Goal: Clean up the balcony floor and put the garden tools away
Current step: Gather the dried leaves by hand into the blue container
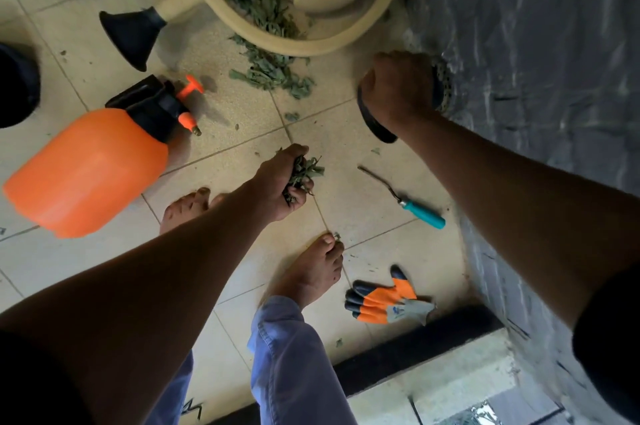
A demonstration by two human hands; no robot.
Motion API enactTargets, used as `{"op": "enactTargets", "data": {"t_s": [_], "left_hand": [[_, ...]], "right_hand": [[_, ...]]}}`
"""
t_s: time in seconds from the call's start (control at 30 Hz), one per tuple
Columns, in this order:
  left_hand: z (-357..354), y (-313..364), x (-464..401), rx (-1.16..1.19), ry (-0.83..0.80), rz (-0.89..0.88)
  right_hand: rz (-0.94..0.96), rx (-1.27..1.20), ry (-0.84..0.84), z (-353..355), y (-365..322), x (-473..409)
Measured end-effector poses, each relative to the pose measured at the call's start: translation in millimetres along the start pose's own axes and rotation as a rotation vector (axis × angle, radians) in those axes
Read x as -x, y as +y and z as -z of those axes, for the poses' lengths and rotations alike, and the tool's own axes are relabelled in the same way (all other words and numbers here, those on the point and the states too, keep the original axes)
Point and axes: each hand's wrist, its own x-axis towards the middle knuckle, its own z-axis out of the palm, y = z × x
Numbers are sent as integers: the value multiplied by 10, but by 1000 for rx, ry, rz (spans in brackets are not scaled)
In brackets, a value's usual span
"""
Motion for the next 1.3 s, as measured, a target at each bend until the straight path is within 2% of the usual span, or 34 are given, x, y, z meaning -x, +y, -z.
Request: {"op": "enactTargets", "data": {"t_s": [0.23, 0.5, 0.67, 0.83, 0.93, 1.03, 1.13, 1.2, 1.3], "left_hand": [[-63, 64, 1, -27, -18, 15], [11, 275, -181, -72, -14, -8], [155, 312, -284, -81, -6, -9], [223, 287, -252, -89, 12, -2], [184, 295, -202, -90, 21, -7], [101, 344, -144, -75, 2, -16], [-1, 397, -107, -56, -1, -21], [-60, 424, -90, -59, -21, -39], [-100, 448, -70, -44, -43, -66]], "right_hand": [[-88, -21, -213, -237, 272, -87], [-146, 32, -197, -593, 488, -387], [-163, 57, -69, -732, 482, -465], [-151, 0, -108, -646, 406, -419], [-224, -187, -45, -568, 291, -325], [-338, -632, -37, -360, -12, -73], [-247, -1015, -123, -135, -348, 291], [-194, -1129, -164, -82, -545, 499], [-161, -1126, -139, -135, -751, 696]]}}
